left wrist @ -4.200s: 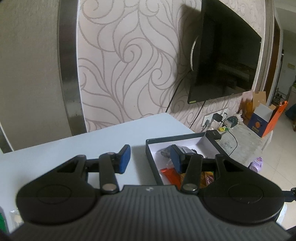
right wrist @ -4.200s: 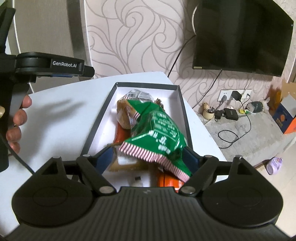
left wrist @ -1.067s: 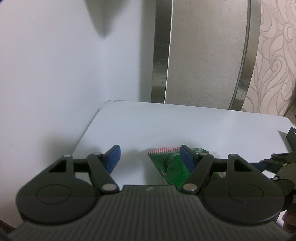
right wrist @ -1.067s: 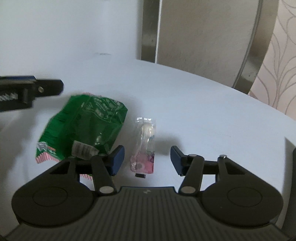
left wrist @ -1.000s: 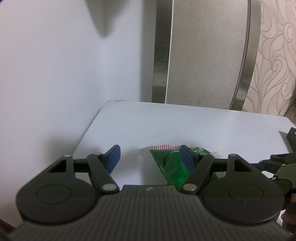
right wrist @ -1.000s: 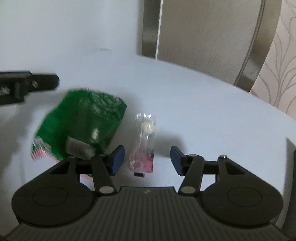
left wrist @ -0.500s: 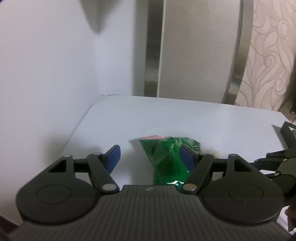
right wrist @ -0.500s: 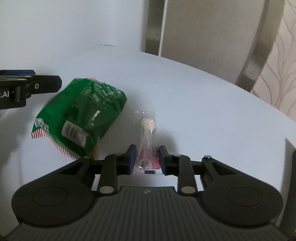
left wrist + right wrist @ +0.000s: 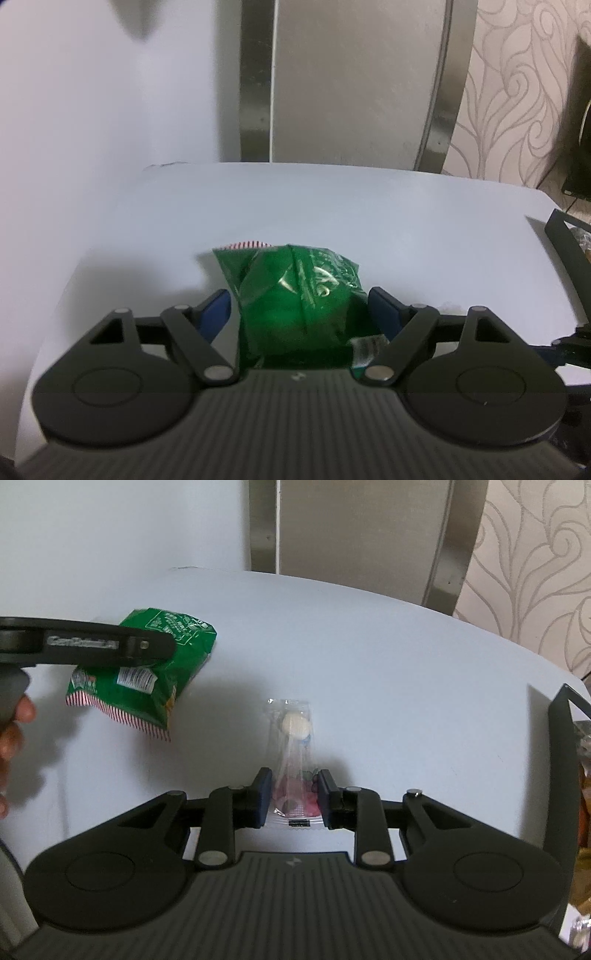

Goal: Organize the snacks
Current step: 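Close right gripper on clear pink candy stick while left gripper grasps green striped chip bag, then lift candy stick with right gripper while left gripper lifts green chip bag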

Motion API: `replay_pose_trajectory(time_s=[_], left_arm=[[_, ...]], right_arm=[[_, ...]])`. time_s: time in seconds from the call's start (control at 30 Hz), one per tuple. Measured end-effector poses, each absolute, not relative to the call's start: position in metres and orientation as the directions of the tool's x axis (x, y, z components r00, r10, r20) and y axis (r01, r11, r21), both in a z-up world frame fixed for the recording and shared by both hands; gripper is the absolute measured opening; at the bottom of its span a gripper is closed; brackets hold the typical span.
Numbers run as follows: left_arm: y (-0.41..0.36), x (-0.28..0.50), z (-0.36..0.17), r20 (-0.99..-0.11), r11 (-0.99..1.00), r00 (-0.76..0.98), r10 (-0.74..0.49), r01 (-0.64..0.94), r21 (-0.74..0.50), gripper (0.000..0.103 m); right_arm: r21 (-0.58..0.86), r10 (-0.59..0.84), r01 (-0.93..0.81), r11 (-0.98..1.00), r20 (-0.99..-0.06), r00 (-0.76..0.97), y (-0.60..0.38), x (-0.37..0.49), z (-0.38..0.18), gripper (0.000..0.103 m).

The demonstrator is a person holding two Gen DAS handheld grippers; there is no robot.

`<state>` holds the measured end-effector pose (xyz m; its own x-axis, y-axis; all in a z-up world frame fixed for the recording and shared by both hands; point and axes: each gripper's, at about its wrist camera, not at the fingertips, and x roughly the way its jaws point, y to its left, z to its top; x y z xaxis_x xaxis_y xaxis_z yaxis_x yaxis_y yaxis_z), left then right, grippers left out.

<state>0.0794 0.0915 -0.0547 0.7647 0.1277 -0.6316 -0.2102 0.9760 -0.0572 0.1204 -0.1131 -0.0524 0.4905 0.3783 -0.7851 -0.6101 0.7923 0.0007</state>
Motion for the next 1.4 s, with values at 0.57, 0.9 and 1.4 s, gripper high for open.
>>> replay_pose_trajectory(time_s=[0.57, 0.9, 1.4], left_arm=[[0.078, 0.089, -0.063, -0.640, 0.987, 0.761, 0.108, -0.157, -0.020, 0.084], [0.077, 0.082, -0.070, -0.624, 0.985, 0.775, 0.102, -0.166, -0.044, 0.085], [0.078, 0.090, -0.078, -0.701, 0.987, 0.712, 0.040, -0.137, -0.082, 0.091]], right_arm=[[-0.003, 0.340, -0.553, 0.833, -0.786, 0.516, -0.134, 0.089, -0.047, 0.031], [-0.004, 0.321, -0.526, 0.851, -0.788, 0.526, -0.141, 0.080, -0.043, 0.031], [-0.004, 0.306, -0.506, 0.863, -0.793, 0.527, -0.144, 0.078, -0.042, 0.031]])
